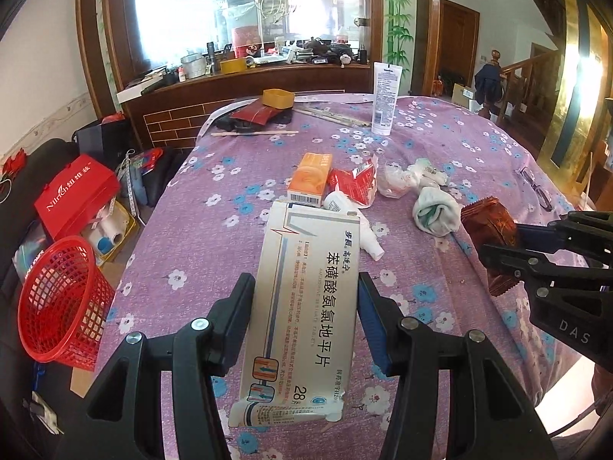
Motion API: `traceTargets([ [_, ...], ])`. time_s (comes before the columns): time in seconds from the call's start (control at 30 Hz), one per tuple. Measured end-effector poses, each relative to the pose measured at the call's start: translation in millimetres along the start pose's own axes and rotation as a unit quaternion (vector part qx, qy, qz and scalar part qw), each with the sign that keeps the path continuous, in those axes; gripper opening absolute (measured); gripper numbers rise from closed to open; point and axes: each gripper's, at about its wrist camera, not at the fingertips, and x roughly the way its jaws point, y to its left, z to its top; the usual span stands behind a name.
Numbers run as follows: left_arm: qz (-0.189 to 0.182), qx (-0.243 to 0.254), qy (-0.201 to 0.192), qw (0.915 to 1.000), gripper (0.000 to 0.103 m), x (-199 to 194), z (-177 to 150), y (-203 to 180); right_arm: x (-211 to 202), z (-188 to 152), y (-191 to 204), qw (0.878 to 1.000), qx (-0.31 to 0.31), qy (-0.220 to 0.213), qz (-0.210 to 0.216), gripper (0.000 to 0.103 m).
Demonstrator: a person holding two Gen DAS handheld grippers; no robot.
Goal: Collect trash
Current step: 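Carry the medicine box and candy wrapper toward the red wastebasket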
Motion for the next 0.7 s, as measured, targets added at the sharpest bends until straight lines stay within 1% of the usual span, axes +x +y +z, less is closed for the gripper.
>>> traceTargets([
  [0.7,0.012,-0.014,0.002,0.9998,0.052,-1,-5,10,0,0,17,0.999,-0.035,-0.003,-0.009,0.029],
])
